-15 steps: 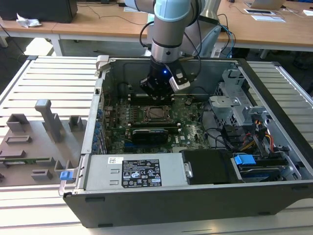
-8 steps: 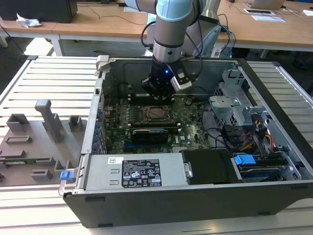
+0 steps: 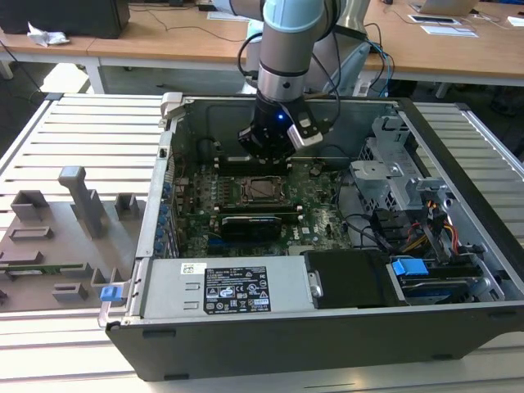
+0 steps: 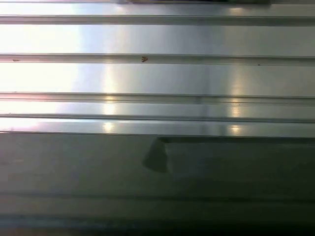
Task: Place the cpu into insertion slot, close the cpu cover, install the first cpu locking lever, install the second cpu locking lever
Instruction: 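Install the first cpu locking lever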
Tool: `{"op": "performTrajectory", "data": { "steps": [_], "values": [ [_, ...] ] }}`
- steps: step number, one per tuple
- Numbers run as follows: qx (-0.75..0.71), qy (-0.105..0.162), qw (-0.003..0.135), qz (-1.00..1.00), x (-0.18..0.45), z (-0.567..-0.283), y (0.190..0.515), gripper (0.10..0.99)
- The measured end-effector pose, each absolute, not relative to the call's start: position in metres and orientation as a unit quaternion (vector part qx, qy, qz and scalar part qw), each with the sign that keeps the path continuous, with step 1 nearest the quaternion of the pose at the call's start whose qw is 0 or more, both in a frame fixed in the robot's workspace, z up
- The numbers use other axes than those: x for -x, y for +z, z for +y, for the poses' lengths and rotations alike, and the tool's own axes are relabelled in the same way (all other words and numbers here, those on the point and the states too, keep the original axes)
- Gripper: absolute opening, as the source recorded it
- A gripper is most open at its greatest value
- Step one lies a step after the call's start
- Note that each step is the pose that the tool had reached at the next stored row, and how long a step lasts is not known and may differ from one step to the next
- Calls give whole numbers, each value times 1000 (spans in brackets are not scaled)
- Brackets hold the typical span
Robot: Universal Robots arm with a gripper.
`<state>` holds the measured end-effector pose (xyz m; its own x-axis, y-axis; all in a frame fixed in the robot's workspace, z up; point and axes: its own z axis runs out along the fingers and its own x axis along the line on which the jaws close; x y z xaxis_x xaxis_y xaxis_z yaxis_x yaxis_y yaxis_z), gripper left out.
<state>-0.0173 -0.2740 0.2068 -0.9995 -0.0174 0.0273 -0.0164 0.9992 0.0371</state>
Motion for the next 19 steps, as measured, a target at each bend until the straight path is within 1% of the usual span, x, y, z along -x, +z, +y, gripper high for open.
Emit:
{"op": "performTrajectory", "data": {
  "steps": [4, 13, 19],
  "values": [
    [-8, -18, 13, -1000, 18, -280, 208, 106],
    [-8, -18, 13, -1000, 19, -309, 208, 106],
    [-8, -18, 13, -1000, 19, -318, 208, 106]
  ]
}}
